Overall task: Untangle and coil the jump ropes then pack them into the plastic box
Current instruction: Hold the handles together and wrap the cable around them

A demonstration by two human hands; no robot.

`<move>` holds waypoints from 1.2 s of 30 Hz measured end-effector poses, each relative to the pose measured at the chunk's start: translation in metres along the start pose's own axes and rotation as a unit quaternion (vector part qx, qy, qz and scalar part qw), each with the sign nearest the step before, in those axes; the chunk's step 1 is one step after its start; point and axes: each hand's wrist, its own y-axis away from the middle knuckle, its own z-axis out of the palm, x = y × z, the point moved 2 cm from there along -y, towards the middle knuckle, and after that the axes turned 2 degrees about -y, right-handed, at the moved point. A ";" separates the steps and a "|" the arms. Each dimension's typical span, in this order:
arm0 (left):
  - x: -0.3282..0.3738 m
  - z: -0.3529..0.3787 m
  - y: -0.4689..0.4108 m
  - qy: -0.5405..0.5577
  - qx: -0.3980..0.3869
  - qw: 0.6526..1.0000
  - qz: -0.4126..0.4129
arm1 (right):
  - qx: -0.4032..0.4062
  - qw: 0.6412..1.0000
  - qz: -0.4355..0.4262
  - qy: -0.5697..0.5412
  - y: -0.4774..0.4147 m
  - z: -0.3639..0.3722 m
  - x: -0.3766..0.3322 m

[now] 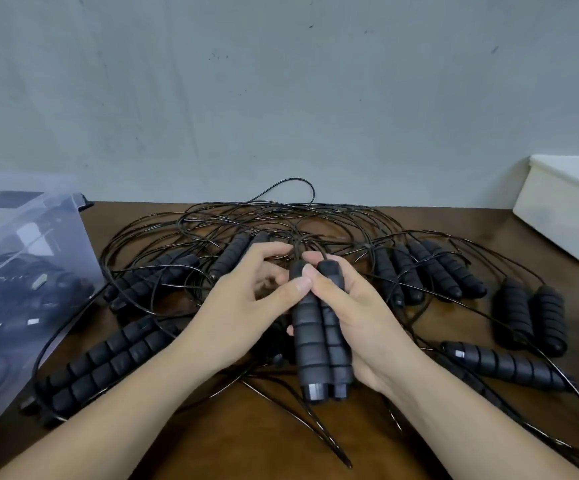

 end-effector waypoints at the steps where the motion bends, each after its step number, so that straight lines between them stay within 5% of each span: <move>1: 0.000 0.000 0.000 -0.005 -0.011 1.000 0.002 | 0.000 1.000 -0.007 0.005 0.000 0.001 0.000; 13: 0.003 0.006 0.008 0.025 -0.002 0.999 0.046 | 0.004 0.996 0.035 -0.085 0.000 -0.006 -0.002; 30: 0.017 0.002 0.000 0.141 -0.014 0.989 0.052 | 0.036 0.995 -0.079 0.052 0.003 0.009 -0.015; 36: 0.059 -0.028 -0.027 -0.086 0.034 0.983 0.161 | -0.043 0.992 -0.023 0.118 -0.010 0.011 -0.064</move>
